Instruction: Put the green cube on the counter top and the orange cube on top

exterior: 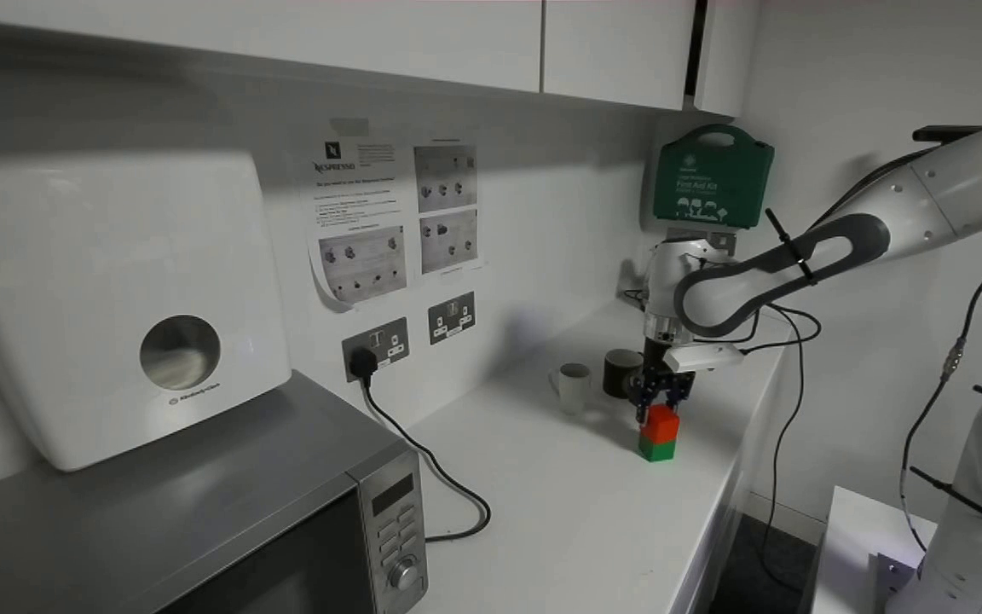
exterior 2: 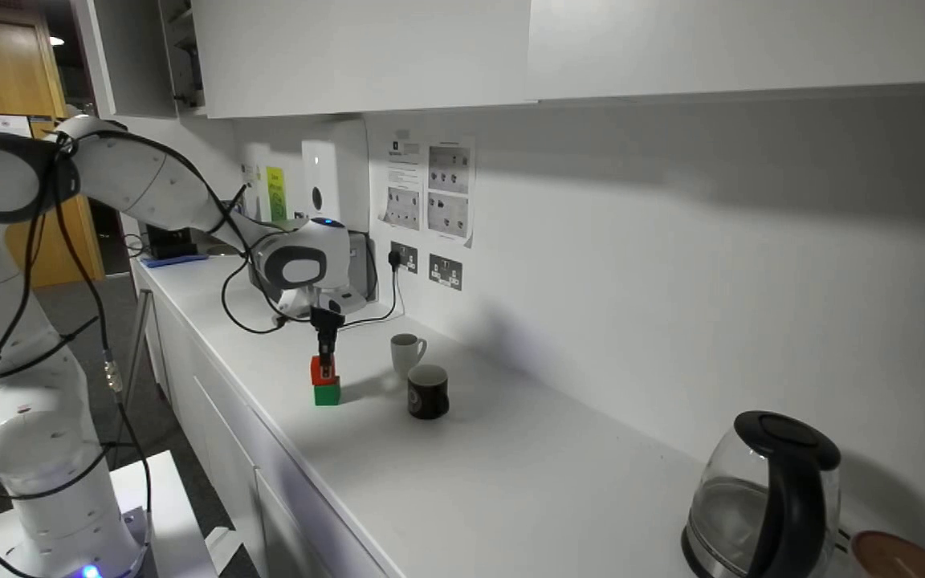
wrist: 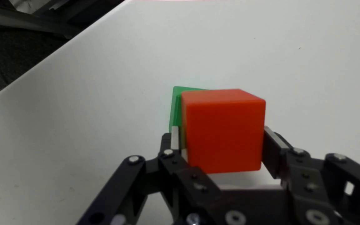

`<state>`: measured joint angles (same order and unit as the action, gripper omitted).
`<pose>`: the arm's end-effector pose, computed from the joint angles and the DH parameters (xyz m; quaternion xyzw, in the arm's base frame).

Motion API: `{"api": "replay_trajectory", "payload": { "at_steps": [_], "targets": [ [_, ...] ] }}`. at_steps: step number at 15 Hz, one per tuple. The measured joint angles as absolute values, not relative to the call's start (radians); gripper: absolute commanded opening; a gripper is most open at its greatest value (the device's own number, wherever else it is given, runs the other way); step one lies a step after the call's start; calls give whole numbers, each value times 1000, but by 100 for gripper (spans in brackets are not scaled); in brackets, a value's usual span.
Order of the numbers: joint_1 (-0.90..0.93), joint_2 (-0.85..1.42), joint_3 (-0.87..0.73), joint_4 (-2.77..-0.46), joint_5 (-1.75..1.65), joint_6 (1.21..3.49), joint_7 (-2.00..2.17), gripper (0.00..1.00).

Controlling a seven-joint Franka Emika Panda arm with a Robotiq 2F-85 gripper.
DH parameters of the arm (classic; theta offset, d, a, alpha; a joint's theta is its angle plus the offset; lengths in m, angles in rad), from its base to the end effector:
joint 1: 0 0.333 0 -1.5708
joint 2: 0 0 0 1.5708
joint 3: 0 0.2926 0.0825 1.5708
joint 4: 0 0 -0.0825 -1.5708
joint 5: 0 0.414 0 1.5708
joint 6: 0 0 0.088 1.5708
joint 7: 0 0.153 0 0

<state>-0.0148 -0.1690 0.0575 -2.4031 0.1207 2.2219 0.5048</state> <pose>0.4948 0.0286 0.2915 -0.9633 0.2649 0.0174 0.0397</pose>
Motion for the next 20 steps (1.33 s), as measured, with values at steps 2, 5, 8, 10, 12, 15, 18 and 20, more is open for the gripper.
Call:
{"api": "replay_trajectory", "payload": {
  "at_steps": [2, 5, 8, 10, 12, 15, 18, 20],
  "targets": [
    [-15, -165, 58, -2401, 120, 2222, 505, 100],
    [-15, -161, 58, -2400, 119, 2222, 505, 100],
    [-15, -157, 58, -2400, 117, 2222, 505, 100],
    [-15, -160, 57, -2398, 117, 2222, 505, 100],
    [-15, -183, 57, -2398, 116, 2221, 505, 100],
    [-16, -270, 54, -2401, 113, 2188, 504, 100],
    [-20, -409, 52, -2412, 113, 2105, 491, 100],
    [-22, -516, 51, -2415, 110, 1975, 422, 100]
  ]
}}
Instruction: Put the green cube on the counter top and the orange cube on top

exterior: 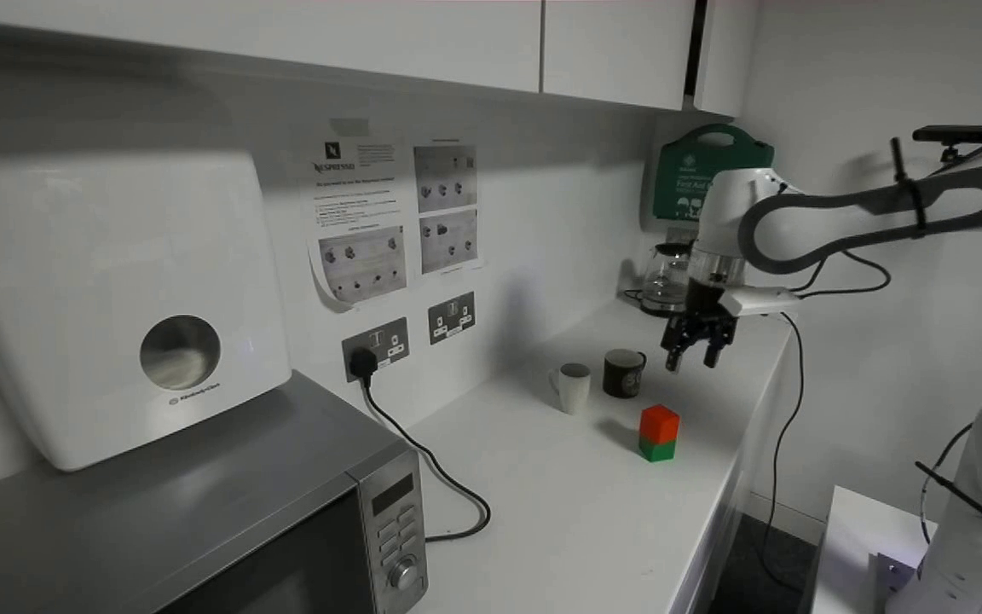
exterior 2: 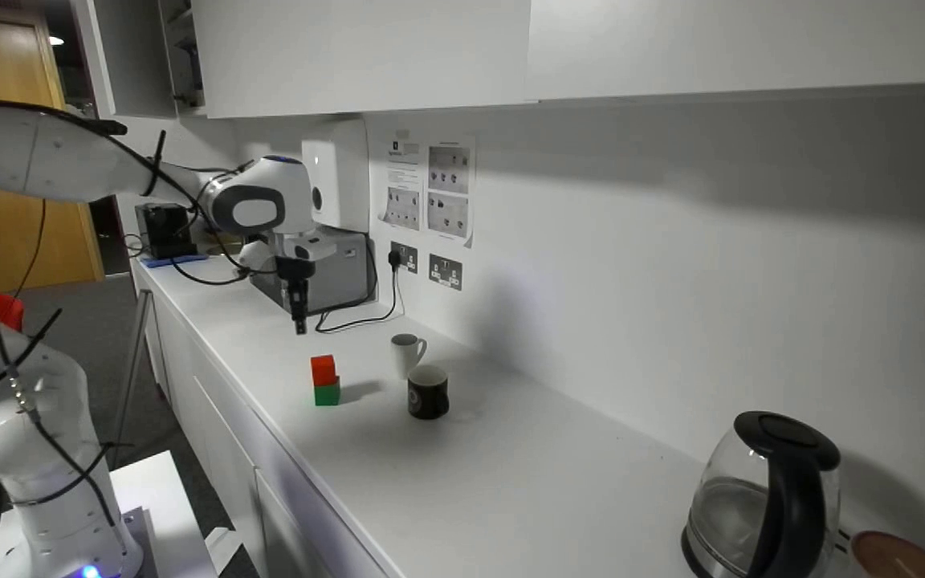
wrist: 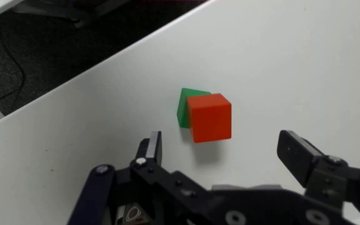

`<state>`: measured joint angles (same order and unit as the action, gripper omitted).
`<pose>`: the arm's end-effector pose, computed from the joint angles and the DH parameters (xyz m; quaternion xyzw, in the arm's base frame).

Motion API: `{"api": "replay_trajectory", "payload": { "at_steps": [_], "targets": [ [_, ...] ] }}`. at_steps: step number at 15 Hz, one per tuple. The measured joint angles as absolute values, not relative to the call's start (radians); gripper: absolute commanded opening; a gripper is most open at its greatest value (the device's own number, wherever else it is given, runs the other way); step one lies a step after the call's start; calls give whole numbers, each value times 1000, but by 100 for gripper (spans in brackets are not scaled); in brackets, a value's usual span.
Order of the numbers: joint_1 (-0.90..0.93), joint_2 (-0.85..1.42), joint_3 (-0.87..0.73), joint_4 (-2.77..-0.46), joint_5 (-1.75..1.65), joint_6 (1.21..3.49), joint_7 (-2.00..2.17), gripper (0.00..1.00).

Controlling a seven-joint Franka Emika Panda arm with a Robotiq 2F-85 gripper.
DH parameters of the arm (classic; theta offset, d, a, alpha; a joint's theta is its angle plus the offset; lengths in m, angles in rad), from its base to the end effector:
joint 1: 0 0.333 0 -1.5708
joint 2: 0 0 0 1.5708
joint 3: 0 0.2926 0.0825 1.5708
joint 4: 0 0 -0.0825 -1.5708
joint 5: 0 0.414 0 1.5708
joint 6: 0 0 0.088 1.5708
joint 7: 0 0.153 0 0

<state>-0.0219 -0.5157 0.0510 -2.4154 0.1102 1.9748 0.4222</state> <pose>0.4450 0.0240 0.4267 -0.9747 0.2171 -0.0280 0.0462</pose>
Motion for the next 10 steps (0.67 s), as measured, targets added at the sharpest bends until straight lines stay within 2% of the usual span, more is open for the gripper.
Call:
{"api": "replay_trajectory", "payload": {
  "at_steps": [5, 10],
  "targets": [
    [-18, -724, 49, -2425, 51, 1686, 185, 100],
    [9, -796, 48, -2454, 54, 1678, 103, 100]
  ]
}}
